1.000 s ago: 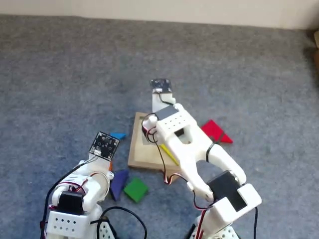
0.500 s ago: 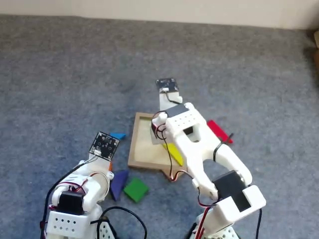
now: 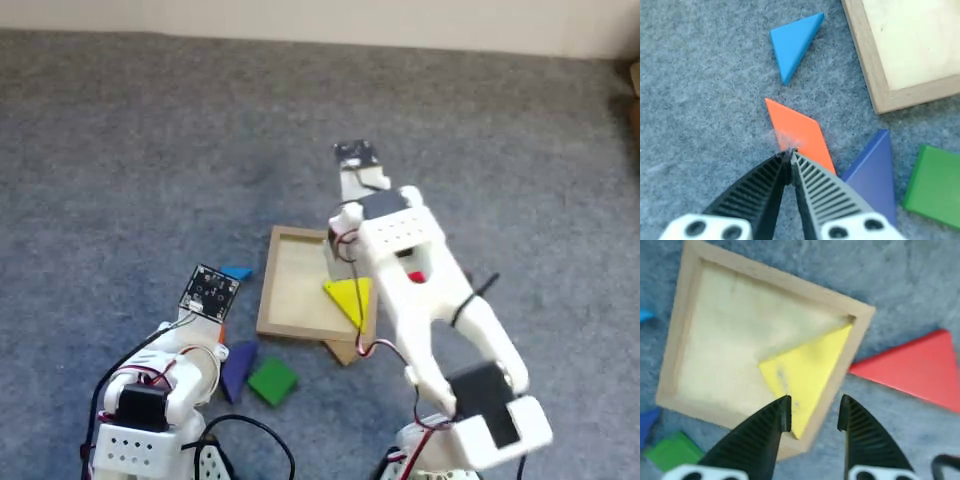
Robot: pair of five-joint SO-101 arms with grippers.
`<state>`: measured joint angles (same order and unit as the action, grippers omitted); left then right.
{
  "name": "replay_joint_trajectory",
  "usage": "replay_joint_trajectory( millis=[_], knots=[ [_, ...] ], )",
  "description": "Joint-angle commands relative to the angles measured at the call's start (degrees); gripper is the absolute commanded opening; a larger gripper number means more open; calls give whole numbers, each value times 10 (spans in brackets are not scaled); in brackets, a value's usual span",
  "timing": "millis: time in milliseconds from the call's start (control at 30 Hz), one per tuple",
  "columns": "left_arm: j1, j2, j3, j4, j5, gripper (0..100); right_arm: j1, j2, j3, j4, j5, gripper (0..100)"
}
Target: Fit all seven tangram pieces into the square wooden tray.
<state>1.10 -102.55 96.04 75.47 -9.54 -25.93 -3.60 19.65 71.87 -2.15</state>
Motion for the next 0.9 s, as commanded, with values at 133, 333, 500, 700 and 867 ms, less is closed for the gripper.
replay_joint_trajectory(
  millis=[133,333,500,700,867],
  knots=[
    [-7,-18,11,2,-5,5,83,-65,-31,21,322,163],
    [-7,-18,11,2,-5,5,118,-65,-30,21,460,180],
    [-7,-18,11,2,-5,5,140,-64,-29,21,491,382],
    [-7,-18,11,2,-5,5,148,19,-34,21,524,440],
    [-7,-18,11,2,-5,5,149,113,-67,21,583,440]
  ],
)
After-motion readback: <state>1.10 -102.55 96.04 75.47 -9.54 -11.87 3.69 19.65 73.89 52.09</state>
